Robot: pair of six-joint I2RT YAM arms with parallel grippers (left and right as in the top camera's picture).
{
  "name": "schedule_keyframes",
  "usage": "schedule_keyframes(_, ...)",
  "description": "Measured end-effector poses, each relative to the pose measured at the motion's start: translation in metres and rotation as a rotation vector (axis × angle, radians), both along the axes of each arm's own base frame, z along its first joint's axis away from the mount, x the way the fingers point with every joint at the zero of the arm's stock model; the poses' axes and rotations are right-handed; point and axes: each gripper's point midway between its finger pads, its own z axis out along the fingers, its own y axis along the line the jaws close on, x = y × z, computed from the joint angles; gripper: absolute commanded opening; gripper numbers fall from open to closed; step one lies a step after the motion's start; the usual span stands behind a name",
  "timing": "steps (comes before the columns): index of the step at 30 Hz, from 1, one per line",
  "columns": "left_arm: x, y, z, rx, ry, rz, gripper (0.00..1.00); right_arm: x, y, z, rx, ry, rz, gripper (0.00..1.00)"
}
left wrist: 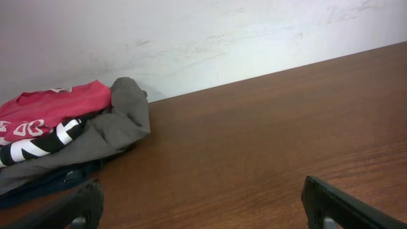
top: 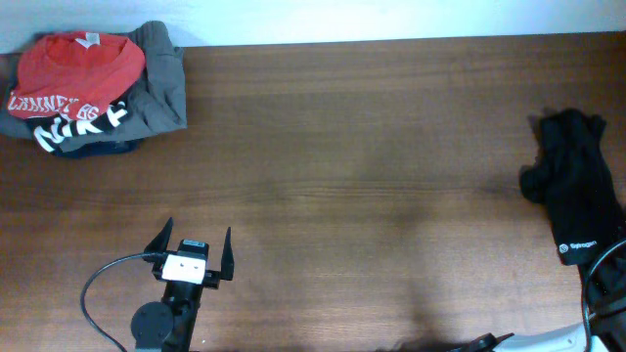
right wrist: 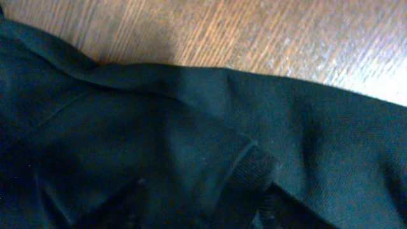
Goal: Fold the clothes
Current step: 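Grasp the black garment edge with the right gripper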
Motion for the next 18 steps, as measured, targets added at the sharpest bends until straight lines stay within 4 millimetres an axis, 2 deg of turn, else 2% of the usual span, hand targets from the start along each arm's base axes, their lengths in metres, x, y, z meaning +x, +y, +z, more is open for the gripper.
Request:
schedule_keyframes(3, 0.000, 0.000, 0.000, 0.000, 0.000, 0.000, 0.99, 0.000, 0.000, 0.000, -0.002, -0.001, 0.000, 0.29)
schedule_keyframes(6, 0.000, 0.000, 0.000, 0.000, 0.000, 0.000, 0.99, 0.000, 0.000, -0.001, 0.002, -0.002, -0.005, 0.25)
schedule_keyframes(8, 0.000, 0.000, 0.000, 0.000, 0.000, 0.000, 0.99, 0.000, 0.000, -0.001, 0.001, -0.001, -0.002, 0.13)
schedule_keyframes(9, 0.000, 0.000, 0.000, 0.000, 0.000, 0.000, 0.99, 0.000, 0.000, -0.001, 0.002, -0.001, -0.003, 0.04)
schedule_keyframes(14, 0.000, 0.000, 0.000, 0.000, 0.000, 0.000, 0.99, 0.007, 0.005, 0.002, 0.025, -0.045, 0.014, 0.04)
schedule_keyframes(18, 0.000, 0.000, 0.000, 0.000, 0.000, 0.000, 0.99, 0.023, 0.013, 0.010, 0.062, -0.141, 0.060, 0.04)
